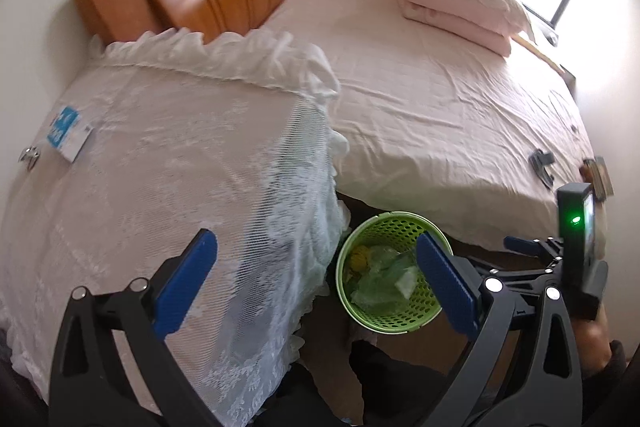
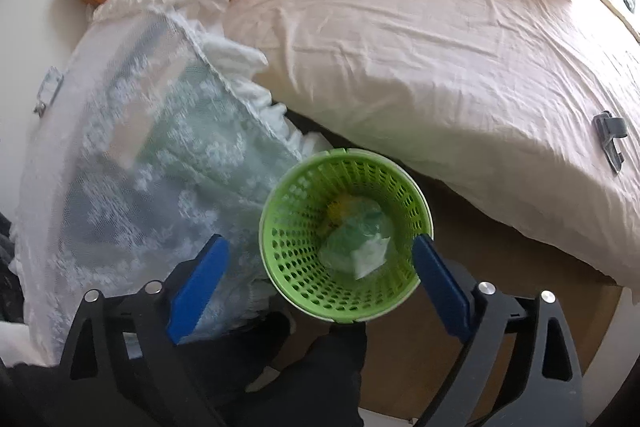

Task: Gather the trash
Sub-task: 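Carry the clear bag and green bag to the green wastebasket and release both, then move both tools back over the bed toward the milk carton and foil wrapper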

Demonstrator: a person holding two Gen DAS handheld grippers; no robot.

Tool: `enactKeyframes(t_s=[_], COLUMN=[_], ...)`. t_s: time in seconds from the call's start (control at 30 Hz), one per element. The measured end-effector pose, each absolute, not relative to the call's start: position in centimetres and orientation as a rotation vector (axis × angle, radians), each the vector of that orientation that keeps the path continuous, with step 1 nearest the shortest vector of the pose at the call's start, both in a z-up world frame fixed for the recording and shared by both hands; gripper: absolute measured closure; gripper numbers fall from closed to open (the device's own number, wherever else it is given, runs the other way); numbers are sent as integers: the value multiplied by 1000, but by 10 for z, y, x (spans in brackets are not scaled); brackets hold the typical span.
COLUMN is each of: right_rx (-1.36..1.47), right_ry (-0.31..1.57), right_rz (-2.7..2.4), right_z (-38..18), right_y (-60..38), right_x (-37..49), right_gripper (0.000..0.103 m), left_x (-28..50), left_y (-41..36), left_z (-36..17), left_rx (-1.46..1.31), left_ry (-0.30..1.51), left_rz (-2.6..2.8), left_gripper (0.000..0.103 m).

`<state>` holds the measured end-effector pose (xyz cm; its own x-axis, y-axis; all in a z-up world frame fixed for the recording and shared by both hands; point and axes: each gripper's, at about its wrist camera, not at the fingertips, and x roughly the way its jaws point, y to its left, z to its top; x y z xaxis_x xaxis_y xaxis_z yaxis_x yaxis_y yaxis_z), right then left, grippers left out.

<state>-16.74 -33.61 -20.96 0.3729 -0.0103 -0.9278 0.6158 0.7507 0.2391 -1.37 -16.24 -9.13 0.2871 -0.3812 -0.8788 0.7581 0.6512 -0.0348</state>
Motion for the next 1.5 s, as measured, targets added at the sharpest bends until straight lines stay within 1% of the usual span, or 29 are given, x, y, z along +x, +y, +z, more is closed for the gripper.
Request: enactKeyframes(t_s=[0.2, 0.47, 0.67, 0.87, 1.03, 1.23, 1.3, 1.5], right_rx=[551, 508, 430, 302, 169, 88, 60, -18], right_ry=[1060, 1001, 945, 930, 939, 942, 950, 1050], right_rz=[-427, -336, -179, 21, 146, 223, 232, 175], right_z=[-168, -132, -100, -81, -74, -75, -80, -120], right_y=[-334, -308, -258, -186, -128, -86, -78, -60], right_x=[-147, -105, -31, 69, 146, 209, 231, 322], right_gripper=[3, 3, 3, 3, 3, 3, 3, 3], left_x=[-3, 18, 68, 111, 143, 171, 180, 208], left_y=[-146, -114, -35, 45, 104, 135, 138, 147], left_z=[-86, -71, -48, -46, -50, -57, -62, -73], left_rx=[401, 321, 168, 109, 34, 4, -5, -21], left_ry=[1000, 960, 906, 881, 889, 895, 908, 935], left_rz=[-755, -664, -463, -259, -133, -69, -58, -40], left_gripper=[8, 8, 8, 8, 8, 8, 8, 8])
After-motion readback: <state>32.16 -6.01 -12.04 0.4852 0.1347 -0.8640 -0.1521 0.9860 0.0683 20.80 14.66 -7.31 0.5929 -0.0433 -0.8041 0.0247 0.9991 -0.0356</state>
